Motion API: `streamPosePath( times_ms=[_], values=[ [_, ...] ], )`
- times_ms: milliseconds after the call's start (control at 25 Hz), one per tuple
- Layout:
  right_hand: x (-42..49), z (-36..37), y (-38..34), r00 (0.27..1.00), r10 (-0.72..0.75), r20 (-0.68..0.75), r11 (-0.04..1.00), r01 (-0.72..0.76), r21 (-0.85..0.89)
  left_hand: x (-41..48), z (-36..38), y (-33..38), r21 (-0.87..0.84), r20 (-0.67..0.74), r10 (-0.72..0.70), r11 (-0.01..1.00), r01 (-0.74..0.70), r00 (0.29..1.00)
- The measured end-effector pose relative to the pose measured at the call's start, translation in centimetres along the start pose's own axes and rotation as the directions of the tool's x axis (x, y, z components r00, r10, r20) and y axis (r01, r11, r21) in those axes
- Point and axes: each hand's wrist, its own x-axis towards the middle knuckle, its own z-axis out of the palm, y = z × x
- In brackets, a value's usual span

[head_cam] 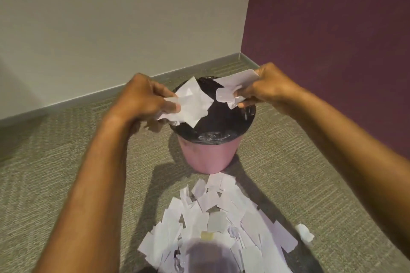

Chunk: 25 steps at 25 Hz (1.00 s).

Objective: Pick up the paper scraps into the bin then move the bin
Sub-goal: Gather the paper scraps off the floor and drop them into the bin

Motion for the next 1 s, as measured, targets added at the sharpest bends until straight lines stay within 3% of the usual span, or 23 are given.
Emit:
streamPosePath(
  times_ms=[120,240,480,680,800,920,1000],
  values=[
    [2.9,0.9,0.9,0.997,0.034,-0.075,0.997,-0.039,-0.071,6.2,2.9,1.5,-0.038,-0.108,-0.029,0.999,0.025,0.994],
    [5.1,2.5,2.9,0.985,0.162,-0.058,0.975,-0.169,-0.142,11.4,6.6,-0.1,0.135,-0.088,-0.056,0.989,0.068,0.995],
    [6.6,3.6,5.1,0.974,0.223,0.03,0.962,-0.215,-0.171,14.2,9.9,-3.2,0.191,-0.044,-0.067,0.979,0.074,0.997],
    [6.9,3.4,6.3,0.99,0.138,0.011,0.963,-0.131,-0.236,13.0,10.0,-3.4,0.255,-0.139,0.037,0.967,-0.001,0.99],
    [5.8,3.5,6.0,0.998,0.026,-0.054,0.969,-0.039,-0.243,11.4,9.1,-3.5,0.15,-0.191,0.06,0.988,-0.031,0.98],
    [2.9,3.1,5.3,0.998,0.02,0.058,0.98,-0.008,-0.197,7.5,7.8,-4.3,0.06,-0.185,0.001,0.998,0.01,0.983],
    [0.5,2.7,5.4,0.972,0.064,0.225,0.97,-0.008,-0.243,4.6,7.1,-5.7,0.04,-0.044,-0.121,0.992,0.123,0.992]
  ],
)
